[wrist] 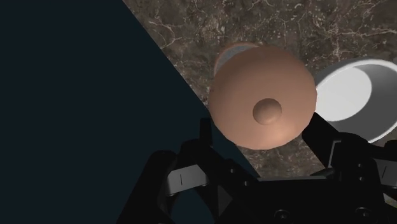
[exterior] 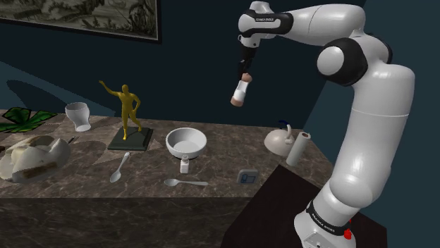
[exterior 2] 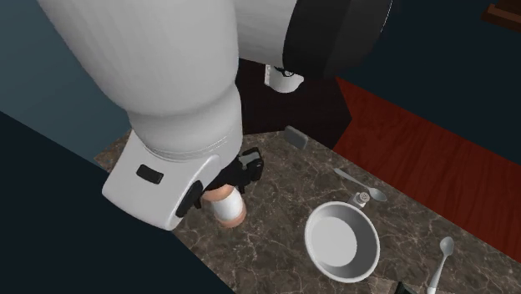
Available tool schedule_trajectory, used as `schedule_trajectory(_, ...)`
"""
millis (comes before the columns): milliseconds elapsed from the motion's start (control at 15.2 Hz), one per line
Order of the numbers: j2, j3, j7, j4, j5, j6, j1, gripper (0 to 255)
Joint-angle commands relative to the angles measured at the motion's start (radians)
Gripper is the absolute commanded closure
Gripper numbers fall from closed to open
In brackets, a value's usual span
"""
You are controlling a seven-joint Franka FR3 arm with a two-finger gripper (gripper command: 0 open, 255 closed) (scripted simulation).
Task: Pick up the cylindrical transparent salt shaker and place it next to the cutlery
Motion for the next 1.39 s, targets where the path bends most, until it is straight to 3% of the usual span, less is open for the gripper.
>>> schedule_trajectory(0,-0.005,0.012,0.037,-0.023,-0.007,0.018,0.026,255)
schedule_trajectory(660,-0.002,0.079,0.244,-0.129,-0.041,0.124,0.164,255)
schedule_trajectory(1320,0.098,0.139,0.439,-0.093,-0.063,0.182,0.291,255)
